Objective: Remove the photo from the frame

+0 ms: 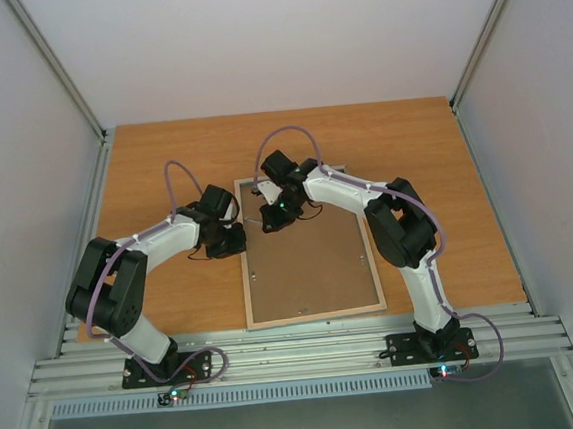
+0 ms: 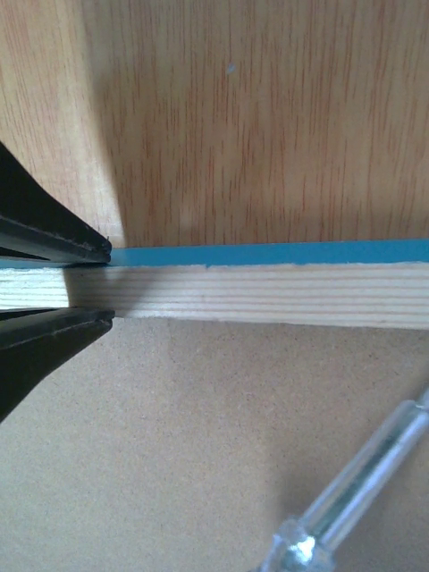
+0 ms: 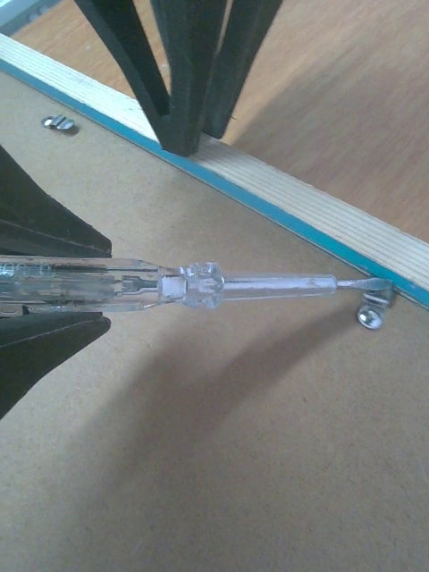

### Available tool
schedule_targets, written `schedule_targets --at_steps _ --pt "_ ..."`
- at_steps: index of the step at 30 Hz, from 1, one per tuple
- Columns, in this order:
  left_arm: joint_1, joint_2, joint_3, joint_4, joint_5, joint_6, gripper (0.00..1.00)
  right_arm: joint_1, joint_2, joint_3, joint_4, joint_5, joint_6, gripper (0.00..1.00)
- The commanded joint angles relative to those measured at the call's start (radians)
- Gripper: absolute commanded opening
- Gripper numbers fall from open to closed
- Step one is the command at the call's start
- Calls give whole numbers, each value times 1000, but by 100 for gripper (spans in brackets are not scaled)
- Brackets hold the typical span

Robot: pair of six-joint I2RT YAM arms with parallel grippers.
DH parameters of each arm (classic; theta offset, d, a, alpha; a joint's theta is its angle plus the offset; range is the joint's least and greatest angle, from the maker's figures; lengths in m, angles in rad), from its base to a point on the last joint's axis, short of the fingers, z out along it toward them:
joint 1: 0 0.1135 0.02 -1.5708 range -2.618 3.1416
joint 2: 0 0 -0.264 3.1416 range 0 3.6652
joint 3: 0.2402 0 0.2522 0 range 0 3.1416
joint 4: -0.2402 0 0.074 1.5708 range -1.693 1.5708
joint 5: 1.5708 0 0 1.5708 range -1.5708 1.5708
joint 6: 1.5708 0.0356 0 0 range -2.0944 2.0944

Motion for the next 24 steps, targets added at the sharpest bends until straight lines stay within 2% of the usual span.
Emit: schedule_targets --at_steps 1,11,17,24 --pt "-2 35 -11 23 4 -12 15 33 28 17 -121 -27 -49 1" --pt "-2 31 -14 20 1 -14 16 33 28 14 -126 12 -28 1" --pt "-2 21 -4 15 0 -15 26 32 -58 -44 -37 4 -18 1" --pt "-2 35 27 6 -10 -5 28 27 -101 -56 2 38 0 1"
